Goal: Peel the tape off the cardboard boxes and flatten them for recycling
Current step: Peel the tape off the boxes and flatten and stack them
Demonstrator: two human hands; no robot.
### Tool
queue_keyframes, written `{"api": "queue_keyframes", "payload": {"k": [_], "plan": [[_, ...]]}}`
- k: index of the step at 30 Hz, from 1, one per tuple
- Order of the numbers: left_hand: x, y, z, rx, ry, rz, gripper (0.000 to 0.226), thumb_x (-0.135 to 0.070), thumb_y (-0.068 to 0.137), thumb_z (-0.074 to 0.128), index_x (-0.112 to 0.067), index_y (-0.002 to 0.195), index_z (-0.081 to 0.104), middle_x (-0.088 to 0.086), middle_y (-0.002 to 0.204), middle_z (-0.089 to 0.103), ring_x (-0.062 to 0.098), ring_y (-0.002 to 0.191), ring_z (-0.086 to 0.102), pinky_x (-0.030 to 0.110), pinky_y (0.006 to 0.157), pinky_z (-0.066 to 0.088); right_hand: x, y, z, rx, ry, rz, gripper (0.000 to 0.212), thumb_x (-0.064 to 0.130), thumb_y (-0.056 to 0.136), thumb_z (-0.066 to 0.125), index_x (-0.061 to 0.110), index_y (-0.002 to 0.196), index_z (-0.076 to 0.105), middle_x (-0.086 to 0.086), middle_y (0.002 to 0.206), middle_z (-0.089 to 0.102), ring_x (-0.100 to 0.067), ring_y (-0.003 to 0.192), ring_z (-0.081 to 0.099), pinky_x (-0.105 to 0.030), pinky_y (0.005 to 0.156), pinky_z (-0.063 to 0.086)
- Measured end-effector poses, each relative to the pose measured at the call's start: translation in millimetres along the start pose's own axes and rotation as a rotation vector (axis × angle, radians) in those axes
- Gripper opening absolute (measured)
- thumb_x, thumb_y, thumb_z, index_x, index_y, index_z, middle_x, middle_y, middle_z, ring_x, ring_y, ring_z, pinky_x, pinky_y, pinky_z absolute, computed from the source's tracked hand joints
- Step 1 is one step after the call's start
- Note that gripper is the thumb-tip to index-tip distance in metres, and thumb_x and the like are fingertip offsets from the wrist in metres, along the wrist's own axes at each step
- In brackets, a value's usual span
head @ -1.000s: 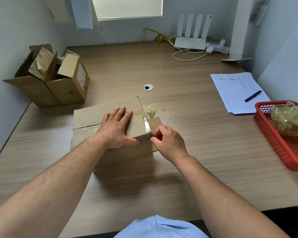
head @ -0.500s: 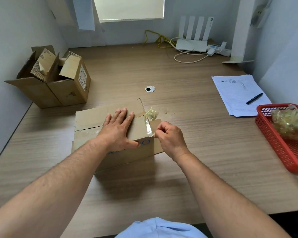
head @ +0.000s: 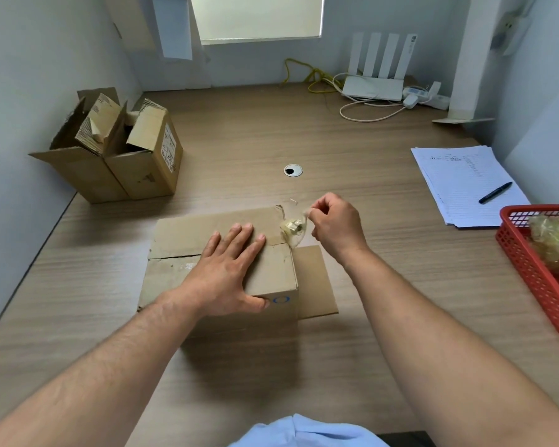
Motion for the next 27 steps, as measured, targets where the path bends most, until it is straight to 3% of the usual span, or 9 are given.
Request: {"api": "queue_keyframes", "payload": {"k": [3, 6, 9, 13, 16, 20, 24, 27], "plan": [[0.5, 1.7, 0.4, -0.006, -0.013, 0.002, 0.123, -0.086, 0.050, 0.026, -0.028, 0.153, -0.010, -0.001, 0.160, -0.021, 0.011, 0.141, -0.029, 0.036, 0.117, -0.018, 8.9, -6.3, 11.9, 0.059, -0.049, -0.065, 0.018, 0.005, 0.084, 0.056, 0.017, 0.072, 0.059, 0.003, 0.070, 0.060, -0.031, 0.072, 0.065, -0.049, 0.073, 0.055], [0.7, 1.0, 2.4, 0.026, 0.013, 0.001, 0.121, -0.084, 0.061, 0.043, -0.028, 0.152, -0.013, -0.003, 0.158, -0.024, 0.012, 0.142, -0.029, 0.037, 0.117, -0.017, 6.9, -14.5, 15.6, 0.101, 0.127, -0.013, 0.024, 0.002, 0.087, 0.051, 0.016, 0.072, 0.064, 0.000, 0.067, 0.064, -0.022, 0.060, 0.064, -0.048, 0.073, 0.057], [1.0, 2.1, 1.9, 0.017, 0.017, 0.002, 0.119, -0.083, 0.064, 0.046, -0.028, 0.153, -0.013, -0.002, 0.158, -0.025, 0.012, 0.141, -0.030, 0.038, 0.117, -0.017, 18.1, -23.6, 17.0, 0.117, 0.028, -0.112, 0.010, 0.023, 0.088, 0.063, 0.016, 0.088, 0.071, -0.002, 0.084, 0.071, -0.020, 0.078, 0.068, -0.039, 0.083, 0.054], [1.7, 2.3, 2.3, 0.002, 0.040, -0.020, 0.123, -0.085, 0.048, 0.020, -0.028, 0.152, -0.014, 0.000, 0.159, -0.024, 0.012, 0.140, -0.031, 0.038, 0.117, -0.017, 32.3, -34.3, 28.6, 0.112, -0.461, -0.303, 0.039, 0.042, 0.084, 0.066, 0.020, 0.116, 0.064, 0.003, 0.113, 0.062, -0.018, 0.108, 0.048, -0.027, 0.090, 0.038], [1.0, 1.5, 2.2, 0.008, 0.024, -0.023, 0.130, -0.095, 0.046, 0.020, -0.028, 0.153, -0.013, 0.000, 0.159, -0.023, 0.015, 0.144, -0.027, 0.040, 0.117, -0.017, 22.2, -34.1, 35.2, 0.118, -0.561, -0.259, 0.051, 0.043, 0.084, 0.066, 0.018, 0.127, 0.055, -0.004, 0.120, 0.048, -0.021, 0.117, 0.041, -0.028, 0.094, 0.036], [-1.6, 1.7, 2.0, 0.010, 0.003, -0.011, 0.139, -0.101, 0.035, 0.002, -0.028, 0.153, -0.012, -0.001, 0.160, -0.021, 0.015, 0.145, -0.025, 0.043, 0.118, -0.016, 7.5, -27.7, 30.2, 0.075, -0.417, -0.134, 0.033, 0.033, 0.089, 0.063, 0.016, 0.117, 0.064, -0.007, 0.117, 0.045, -0.023, 0.105, 0.052, -0.029, 0.087, 0.044], [-2.7, 1.6, 2.1, 0.017, -0.004, -0.018, 0.138, -0.102, 0.039, 0.015, -0.030, 0.153, -0.009, -0.002, 0.161, -0.018, 0.015, 0.146, -0.022, 0.046, 0.118, -0.014, 1.6, -24.9, 31.1, 0.060, -0.378, -0.121, 0.021, 0.026, 0.092, 0.059, 0.007, 0.091, 0.069, -0.012, 0.097, 0.063, -0.028, 0.092, 0.057, -0.031, 0.075, 0.041], [-6.4, -0.3, 1.0, 0.022, 0.000, -0.018, 0.130, -0.095, 0.043, 0.017, -0.032, 0.153, -0.009, -0.004, 0.161, -0.018, 0.013, 0.146, -0.022, 0.048, 0.118, -0.014, -9.0, -20.2, 1.2, -0.082, -0.190, -0.053, 0.021, 0.018, 0.089, 0.061, 0.001, 0.081, 0.070, -0.019, 0.083, 0.068, -0.035, 0.081, 0.060, -0.036, 0.070, 0.044]]}}
Point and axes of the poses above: each hand's wrist, its own y-axis towards the middle knuckle, its own z-axis out of the palm, x = y × z, the point moved 10 cm from there along y, towards the middle knuckle
